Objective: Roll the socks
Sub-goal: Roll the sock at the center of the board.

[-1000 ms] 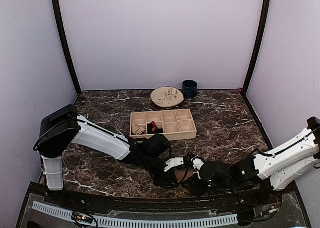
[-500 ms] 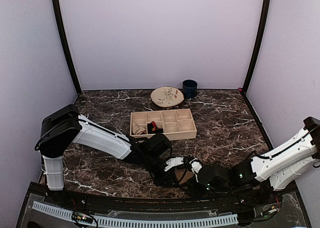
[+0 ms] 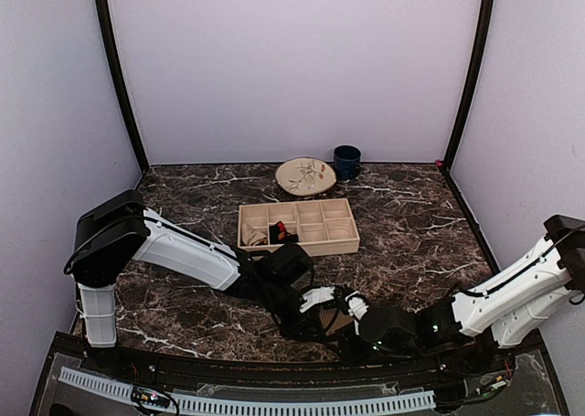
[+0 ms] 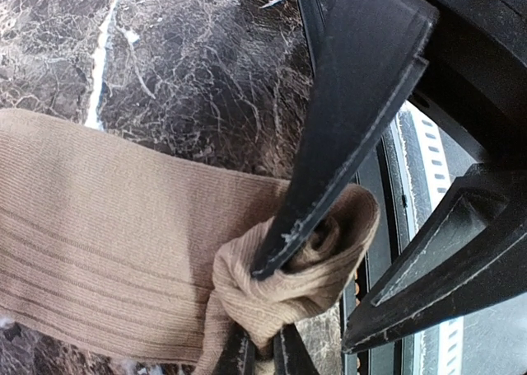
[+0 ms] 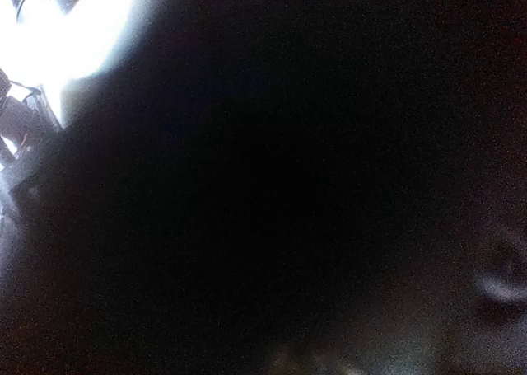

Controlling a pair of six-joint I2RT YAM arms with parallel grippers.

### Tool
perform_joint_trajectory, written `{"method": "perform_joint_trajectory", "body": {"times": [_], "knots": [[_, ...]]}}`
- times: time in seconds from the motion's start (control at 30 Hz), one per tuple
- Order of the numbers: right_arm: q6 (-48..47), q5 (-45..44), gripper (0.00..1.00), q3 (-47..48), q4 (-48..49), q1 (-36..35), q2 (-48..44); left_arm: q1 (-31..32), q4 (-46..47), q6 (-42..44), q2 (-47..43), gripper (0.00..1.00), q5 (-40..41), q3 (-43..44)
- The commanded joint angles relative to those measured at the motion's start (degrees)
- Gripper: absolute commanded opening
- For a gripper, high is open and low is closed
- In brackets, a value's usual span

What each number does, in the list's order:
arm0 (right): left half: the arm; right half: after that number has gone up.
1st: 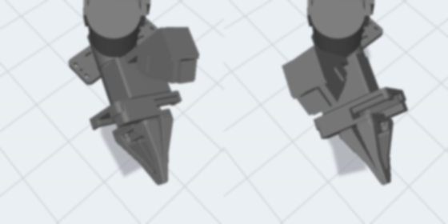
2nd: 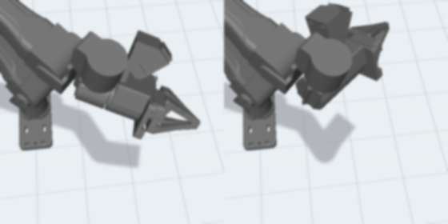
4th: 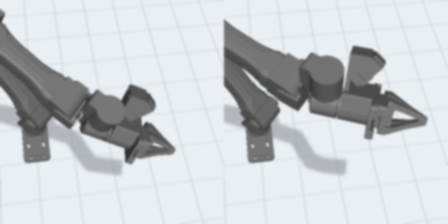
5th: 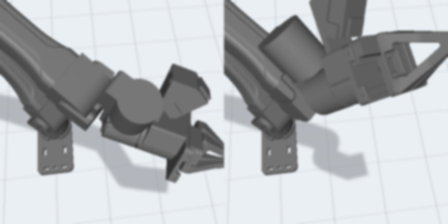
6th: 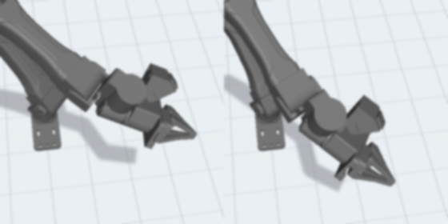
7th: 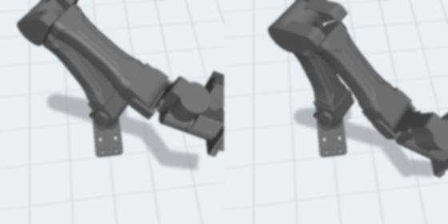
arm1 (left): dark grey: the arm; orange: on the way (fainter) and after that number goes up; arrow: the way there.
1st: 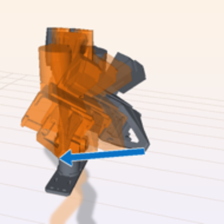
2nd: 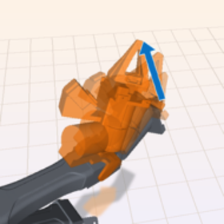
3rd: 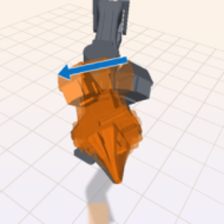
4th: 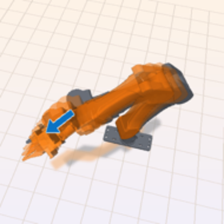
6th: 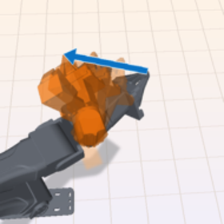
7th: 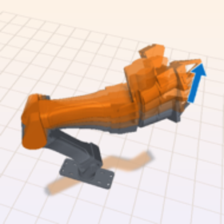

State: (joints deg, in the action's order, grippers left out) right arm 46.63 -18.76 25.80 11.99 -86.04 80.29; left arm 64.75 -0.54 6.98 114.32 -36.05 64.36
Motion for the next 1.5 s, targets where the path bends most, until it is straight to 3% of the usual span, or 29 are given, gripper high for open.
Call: {"method": "perform_joint_trajectory", "body": {"times": [0.0, 0.27, 0.63, 0.83, 0.93, 1.07, 1.27, 1.47], "knots": [[3.24, 4.21, 0.34, -1.35, -8.25, -2.20, 2.31, 0.13, -2.60, 1.20, 0.28, 0.08, 1.51, -1.48], [6.68, 0.98, 0.35, 0.57, -18.16, -2.99, -1.02, 0.02, -2.20, 1.07, -0.94, 0.08, 1.63, -3.05], [3.63, 1.54, 0.34, 3.91, -14.24, -2.95, 6.29, 0.02, -2.08, 1.56, -1.11, 0.09, 1.17, -2.98], [4.57, 2.82, 0.21, 5.83, -12.99, -2.71, 10.39, 0.02, -2.19, 1.27, -1.20, 0.09, 1.07, -2.92], [6.05, 4.96, 0.08, 5.04, -11.43, -2.57, 10.14, 0.02, -1.63, -0.15, -1.67, 0.13, 2.01, -3.41], [7.71, 7.41, 0.01, 3.93, -10.45, -2.07, 8.56, -0.18, -0.02, -2.87, -3.14, 0.19, 3.51, -5.23], [10.95, 11.01, 0.00, 1.01, -9.32, -0.59, 5.30, -2.20, 5.25, -7.33, -7.15, 0.43, 6.18, -8.96], [14.46, 15.02, 0.00, -2.31, -6.42, 0.70, 4.76, -2.45, 6.46, -8.33, -7.45, 0.48, 7.38, -8.93]]}}
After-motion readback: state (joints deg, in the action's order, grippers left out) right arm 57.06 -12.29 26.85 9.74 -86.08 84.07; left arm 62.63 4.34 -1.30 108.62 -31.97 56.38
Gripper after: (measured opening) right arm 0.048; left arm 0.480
